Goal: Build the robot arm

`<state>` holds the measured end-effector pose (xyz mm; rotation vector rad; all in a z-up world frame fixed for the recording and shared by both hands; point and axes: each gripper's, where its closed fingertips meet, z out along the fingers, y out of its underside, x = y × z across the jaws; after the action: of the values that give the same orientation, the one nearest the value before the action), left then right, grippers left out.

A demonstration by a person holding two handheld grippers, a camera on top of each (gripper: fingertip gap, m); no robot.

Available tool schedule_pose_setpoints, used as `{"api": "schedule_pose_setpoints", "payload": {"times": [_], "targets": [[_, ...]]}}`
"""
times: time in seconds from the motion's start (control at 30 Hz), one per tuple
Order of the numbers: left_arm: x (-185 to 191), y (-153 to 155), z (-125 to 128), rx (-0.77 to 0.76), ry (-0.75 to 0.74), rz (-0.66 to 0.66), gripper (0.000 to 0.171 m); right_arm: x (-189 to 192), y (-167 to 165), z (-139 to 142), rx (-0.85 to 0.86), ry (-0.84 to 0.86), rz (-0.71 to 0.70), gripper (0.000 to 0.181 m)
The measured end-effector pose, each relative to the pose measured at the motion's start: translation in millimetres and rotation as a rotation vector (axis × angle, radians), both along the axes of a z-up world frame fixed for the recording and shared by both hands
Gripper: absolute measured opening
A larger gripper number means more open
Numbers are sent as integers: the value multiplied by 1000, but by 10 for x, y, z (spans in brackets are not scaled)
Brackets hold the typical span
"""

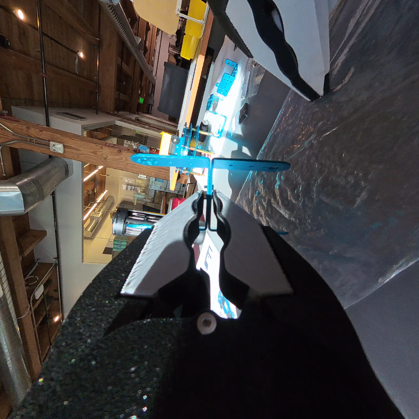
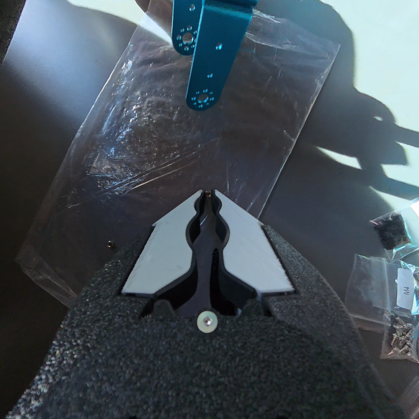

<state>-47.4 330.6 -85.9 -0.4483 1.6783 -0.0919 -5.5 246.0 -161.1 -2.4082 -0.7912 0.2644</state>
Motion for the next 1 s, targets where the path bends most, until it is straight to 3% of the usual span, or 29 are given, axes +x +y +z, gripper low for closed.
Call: {"api": "schedule_pose_setpoints", "payload": {"times": [0.27, 0.4, 0.57, 0.77, 1.0], "targets": [[32, 20, -41, 28, 23, -19, 7, 3, 33, 160, 57, 55, -27, 4], [79, -8, -56, 38, 29, -44, 7, -181, 146, 655, 170, 108, 15, 4], [162, -81, -76, 91, 39, -59, 7, -431, 389, 1187, 269, 43, 104, 4], [182, -115, -46, 166, 52, -53, 7, -404, 669, 1238, 251, -99, 137, 3], [202, -75, 100, 306, 10, -51, 7, -313, 721, 1120, 22, -185, 240, 4]]}}
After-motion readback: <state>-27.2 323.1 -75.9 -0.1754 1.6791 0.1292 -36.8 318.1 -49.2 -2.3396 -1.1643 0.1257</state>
